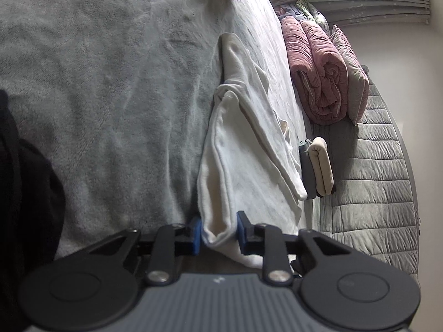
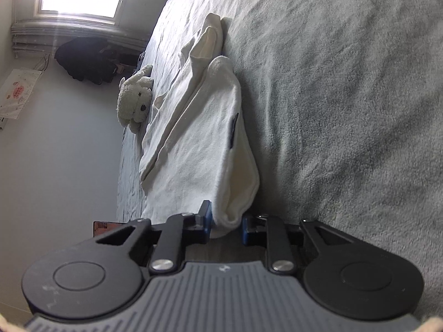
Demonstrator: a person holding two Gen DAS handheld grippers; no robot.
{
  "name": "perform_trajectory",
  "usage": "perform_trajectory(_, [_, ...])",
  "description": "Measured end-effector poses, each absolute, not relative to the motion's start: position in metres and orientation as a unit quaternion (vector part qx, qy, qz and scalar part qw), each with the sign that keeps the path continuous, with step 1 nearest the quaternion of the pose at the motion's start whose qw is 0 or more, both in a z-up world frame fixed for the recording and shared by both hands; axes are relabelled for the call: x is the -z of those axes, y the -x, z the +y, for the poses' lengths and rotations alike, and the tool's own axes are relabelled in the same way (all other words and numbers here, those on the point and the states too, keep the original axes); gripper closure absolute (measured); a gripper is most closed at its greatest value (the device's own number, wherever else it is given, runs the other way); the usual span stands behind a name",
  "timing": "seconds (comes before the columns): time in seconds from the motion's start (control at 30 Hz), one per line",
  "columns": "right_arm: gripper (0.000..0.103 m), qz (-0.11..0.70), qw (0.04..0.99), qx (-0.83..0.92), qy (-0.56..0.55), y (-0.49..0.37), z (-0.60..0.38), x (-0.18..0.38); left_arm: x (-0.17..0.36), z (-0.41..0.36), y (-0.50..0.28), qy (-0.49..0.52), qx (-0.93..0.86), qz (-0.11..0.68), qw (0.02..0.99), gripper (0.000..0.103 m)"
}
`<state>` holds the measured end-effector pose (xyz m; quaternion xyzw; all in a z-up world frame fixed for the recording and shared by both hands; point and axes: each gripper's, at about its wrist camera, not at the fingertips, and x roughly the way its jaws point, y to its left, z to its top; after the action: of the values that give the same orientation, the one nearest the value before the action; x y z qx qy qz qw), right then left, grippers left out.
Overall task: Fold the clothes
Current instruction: 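Grasp the sweatshirt side edge with both grippers, then lift the side with both grippers and fold it over the body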
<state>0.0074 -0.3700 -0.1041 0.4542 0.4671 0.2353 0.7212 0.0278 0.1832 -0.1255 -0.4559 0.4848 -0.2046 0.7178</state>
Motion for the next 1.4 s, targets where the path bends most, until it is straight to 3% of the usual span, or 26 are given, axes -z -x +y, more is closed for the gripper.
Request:
perform_trajectory(0.27, [0.087, 0.453, 0.721, -0.233, -0.47, -0.006, -0.375, 0.098, 0.121, 0.186, -0.029, 0.493, 0.221, 0.464, 0.702, 0.09])
perform_trajectory(0.83, [0.087, 0.33, 0.733, -0.231, -0.548, -0.053, -0.371, 0.051, 0.088, 0.186, -0.059, 0.6, 0.229, 0.342, 0.686, 0.092])
perform_trajectory(1.1, [0.088, 0.306, 0.764, -0.197, -0.534, -0.108, -0.354, 0.037, 0.071, 0.175, -0.119, 0.586, 0.194, 0.339, 0.71, 0.092])
perform_trajectory(1.4, [0.088, 0.309, 0.754, -0.156, -0.559, -0.161, -0.367, 0.078, 0.091, 0.162, -0.187, 0.565, 0.145, 0.365, 0.726, 0.092])
